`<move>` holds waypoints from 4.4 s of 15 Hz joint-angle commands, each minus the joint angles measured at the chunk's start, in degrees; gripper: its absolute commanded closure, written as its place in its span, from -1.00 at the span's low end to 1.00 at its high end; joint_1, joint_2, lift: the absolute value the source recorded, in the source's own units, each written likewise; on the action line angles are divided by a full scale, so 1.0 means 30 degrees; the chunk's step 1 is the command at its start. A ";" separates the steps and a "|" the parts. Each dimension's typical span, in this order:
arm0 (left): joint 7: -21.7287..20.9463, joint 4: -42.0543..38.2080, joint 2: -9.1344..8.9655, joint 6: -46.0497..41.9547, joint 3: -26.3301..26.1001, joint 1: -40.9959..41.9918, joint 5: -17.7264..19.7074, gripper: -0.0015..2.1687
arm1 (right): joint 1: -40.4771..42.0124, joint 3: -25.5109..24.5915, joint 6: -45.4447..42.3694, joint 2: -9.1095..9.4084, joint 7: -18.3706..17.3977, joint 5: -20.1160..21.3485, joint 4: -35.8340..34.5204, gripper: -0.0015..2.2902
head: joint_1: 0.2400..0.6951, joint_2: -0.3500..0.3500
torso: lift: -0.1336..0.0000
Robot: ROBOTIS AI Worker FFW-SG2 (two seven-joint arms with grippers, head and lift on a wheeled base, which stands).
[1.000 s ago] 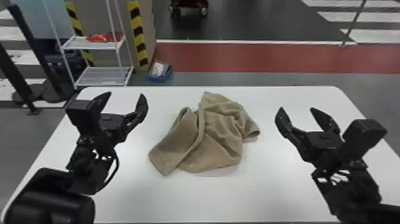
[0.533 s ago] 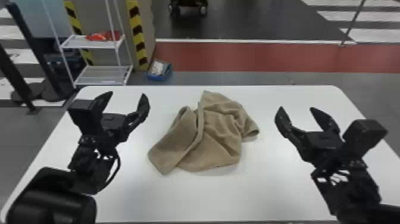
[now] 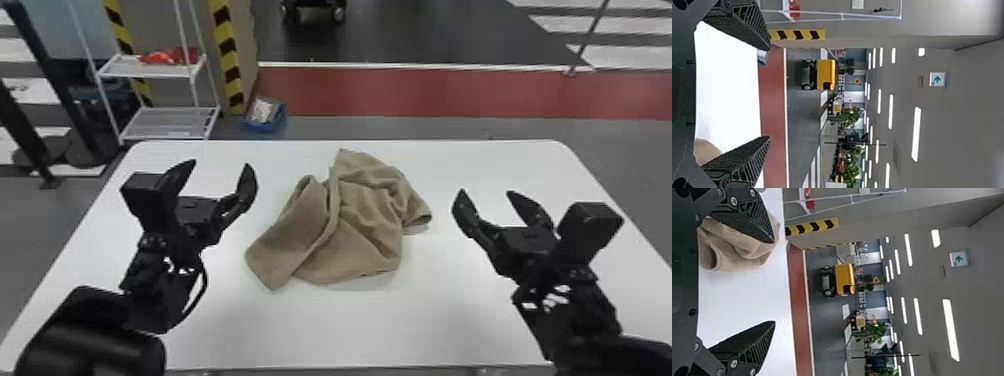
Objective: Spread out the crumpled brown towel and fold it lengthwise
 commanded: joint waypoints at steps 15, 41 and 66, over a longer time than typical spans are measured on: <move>-0.1902 -0.4091 0.0611 0.7486 -0.0951 0.2868 0.2879 -0.80 | 0.3518 -0.0879 -0.0155 -0.0967 0.0147 0.1071 -0.1520 -0.81 | 1.00 -0.39 | -0.80; -0.2195 -0.3300 0.0641 1.0415 -0.2269 0.2956 -0.1281 0.00 | 0.3166 -0.0879 -0.2909 -0.0908 0.0323 -0.0482 -0.0143 -0.81 | 1.00 -0.48 | -0.80; 0.0119 -0.4560 0.1520 0.6138 0.5934 0.1315 0.9705 0.24 | 0.0618 0.0176 0.4181 -0.0996 0.0206 0.0924 -0.0084 -0.72 | 1.00 0.20 | -0.80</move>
